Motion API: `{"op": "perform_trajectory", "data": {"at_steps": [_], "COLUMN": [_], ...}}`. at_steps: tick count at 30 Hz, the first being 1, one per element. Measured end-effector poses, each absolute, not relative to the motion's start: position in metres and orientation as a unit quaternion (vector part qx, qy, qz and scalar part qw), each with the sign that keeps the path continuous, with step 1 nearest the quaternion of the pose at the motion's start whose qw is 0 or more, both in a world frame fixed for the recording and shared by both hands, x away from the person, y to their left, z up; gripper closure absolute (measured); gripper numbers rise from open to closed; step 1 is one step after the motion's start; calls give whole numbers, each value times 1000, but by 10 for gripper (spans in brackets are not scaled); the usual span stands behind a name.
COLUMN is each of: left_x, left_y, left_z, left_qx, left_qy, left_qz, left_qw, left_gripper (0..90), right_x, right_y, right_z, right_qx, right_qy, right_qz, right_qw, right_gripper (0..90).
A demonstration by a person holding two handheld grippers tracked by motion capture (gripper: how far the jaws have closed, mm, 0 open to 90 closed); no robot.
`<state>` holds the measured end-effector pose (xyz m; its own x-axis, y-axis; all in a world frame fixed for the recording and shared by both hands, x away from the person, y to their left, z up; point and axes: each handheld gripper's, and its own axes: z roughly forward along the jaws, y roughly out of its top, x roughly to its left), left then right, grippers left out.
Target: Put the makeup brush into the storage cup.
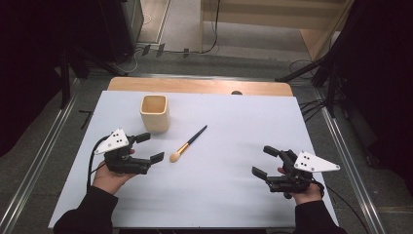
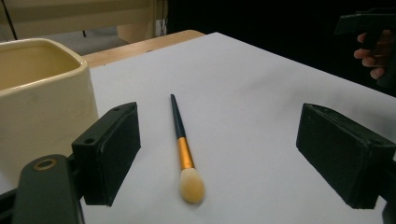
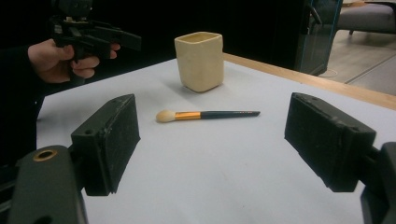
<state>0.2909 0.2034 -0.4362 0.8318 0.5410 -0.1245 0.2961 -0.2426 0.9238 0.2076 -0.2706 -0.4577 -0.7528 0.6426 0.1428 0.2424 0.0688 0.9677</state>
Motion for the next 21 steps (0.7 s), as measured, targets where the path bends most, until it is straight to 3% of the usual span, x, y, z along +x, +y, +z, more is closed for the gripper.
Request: {"op": "perform_trajectory", "data": {"at_steps": [21], "left_x": [313], "left_y": [174], "left_z": [-439], "left_qx": [784], "left_qy": [262], "left_qz": [128], "left_qw": [547], "left_gripper": [147], "right_x": [208], "right_y": [-271], "right_z": [-456], "right_qx": [311], "right_qy": [711], "right_qz": [606], "right_qw": [172], "right_gripper": [187]}}
